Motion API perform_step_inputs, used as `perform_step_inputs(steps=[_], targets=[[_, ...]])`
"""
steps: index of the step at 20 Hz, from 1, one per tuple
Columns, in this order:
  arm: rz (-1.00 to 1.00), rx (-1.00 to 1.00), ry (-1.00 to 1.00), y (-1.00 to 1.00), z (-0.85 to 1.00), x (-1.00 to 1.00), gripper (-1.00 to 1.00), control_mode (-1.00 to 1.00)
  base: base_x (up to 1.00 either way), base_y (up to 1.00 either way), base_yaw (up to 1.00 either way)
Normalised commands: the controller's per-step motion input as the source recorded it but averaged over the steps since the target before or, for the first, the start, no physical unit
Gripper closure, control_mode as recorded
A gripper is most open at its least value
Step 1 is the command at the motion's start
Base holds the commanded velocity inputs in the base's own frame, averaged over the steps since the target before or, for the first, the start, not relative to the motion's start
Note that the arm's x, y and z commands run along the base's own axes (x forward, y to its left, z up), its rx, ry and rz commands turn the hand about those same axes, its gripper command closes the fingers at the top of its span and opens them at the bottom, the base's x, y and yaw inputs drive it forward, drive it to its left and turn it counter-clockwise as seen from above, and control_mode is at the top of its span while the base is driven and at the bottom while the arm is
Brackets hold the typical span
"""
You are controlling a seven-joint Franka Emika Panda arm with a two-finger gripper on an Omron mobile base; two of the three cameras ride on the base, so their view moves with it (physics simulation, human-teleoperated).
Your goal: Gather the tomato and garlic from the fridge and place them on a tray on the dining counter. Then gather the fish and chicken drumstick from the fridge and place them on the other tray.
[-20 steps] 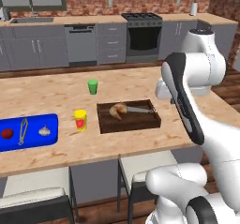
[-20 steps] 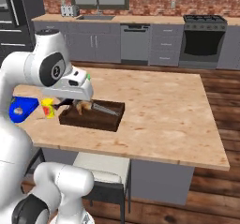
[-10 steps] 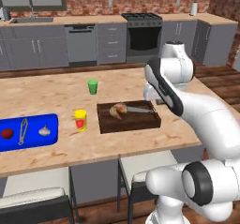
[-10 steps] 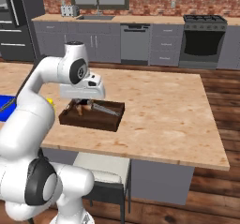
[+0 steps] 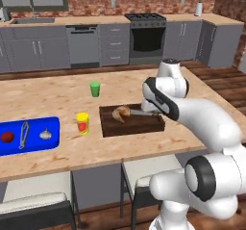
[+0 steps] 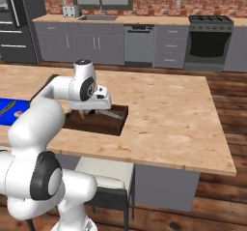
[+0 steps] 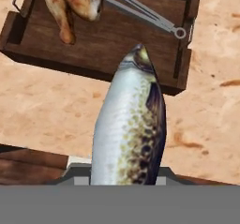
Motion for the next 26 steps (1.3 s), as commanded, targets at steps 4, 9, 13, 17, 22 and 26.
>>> perform_step_inputs(steps=[4, 9, 13, 17, 22, 26], targets=[[0.00, 0.00, 0.02, 0.16, -0.47, 0.71, 1.00, -1.00, 0.00, 0.00, 0.00], [0.00, 0.00, 0.23, 0.00, -0.15, 0.78, 1.00, -1.00, 0.00, 0.00, 0.00], [0.00, 0.00, 0.36, 0.00, -0.03, 0.74, 1.00, -1.00, 0.00, 0.00, 0.00], [0.00, 0.01, 0.35, 0.00, -0.08, 0.65, 1.00, -1.00, 0.00, 0.00, 0.00], [0.00, 0.00, 0.12, 0.00, -0.38, 0.36, 1.00, -1.00, 0.00, 0.00, 0.00], [0.00, 0.00, 0.00, 0.00, -0.57, 0.31, 1.00, -1.00, 0.00, 0.00, 0.00]])
